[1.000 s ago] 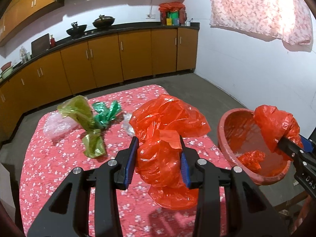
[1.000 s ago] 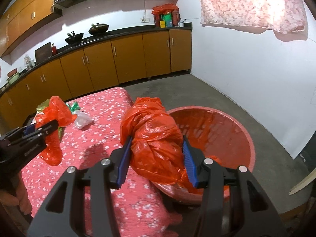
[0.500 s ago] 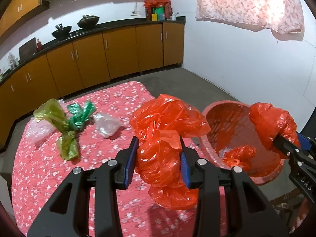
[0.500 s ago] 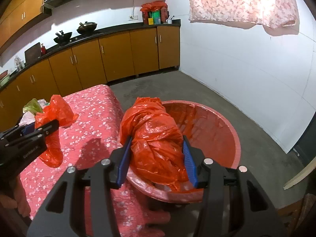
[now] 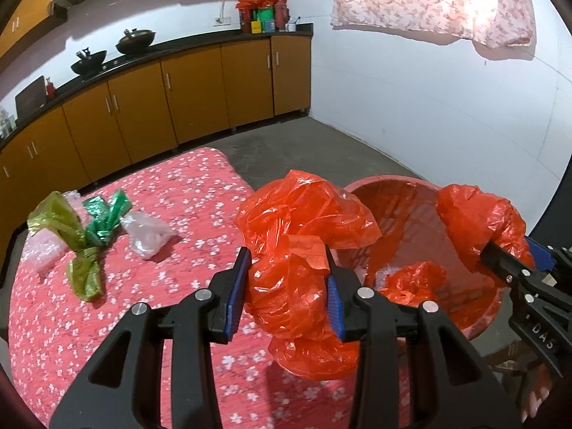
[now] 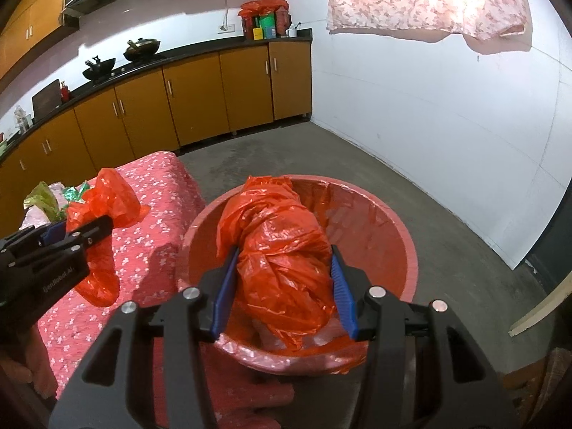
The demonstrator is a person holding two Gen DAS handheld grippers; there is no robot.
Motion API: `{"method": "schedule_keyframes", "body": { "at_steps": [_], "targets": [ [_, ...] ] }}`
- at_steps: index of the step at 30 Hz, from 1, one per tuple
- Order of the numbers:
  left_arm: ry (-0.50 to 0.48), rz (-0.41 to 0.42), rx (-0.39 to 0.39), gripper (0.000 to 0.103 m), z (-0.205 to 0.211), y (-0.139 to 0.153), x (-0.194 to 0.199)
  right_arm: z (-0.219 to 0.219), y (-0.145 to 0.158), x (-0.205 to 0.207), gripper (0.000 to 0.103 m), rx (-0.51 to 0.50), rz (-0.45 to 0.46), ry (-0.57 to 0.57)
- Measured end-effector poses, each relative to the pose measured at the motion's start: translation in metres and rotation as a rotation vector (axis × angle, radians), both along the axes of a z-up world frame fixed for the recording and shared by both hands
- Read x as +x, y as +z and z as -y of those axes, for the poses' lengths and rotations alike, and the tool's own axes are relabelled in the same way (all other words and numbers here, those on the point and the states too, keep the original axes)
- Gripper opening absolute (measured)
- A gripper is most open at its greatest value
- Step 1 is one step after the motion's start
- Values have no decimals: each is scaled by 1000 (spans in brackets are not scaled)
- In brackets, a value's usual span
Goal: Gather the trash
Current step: 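Carry both held bags over the orange basket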
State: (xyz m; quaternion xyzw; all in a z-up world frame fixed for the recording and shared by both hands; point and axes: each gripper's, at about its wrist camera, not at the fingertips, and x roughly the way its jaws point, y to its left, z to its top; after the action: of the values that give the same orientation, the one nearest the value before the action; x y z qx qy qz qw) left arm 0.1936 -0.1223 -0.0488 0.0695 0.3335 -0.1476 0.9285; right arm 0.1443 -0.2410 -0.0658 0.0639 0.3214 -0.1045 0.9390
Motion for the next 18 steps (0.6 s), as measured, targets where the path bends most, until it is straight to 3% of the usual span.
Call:
{"method": "schedule_keyframes", "body": {
  "at_steps": [18],
  "targets": [
    [-104, -27, 9, 39, 58, -13, 7, 41, -16, 10, 48, 17, -11, -75]
  ]
}}
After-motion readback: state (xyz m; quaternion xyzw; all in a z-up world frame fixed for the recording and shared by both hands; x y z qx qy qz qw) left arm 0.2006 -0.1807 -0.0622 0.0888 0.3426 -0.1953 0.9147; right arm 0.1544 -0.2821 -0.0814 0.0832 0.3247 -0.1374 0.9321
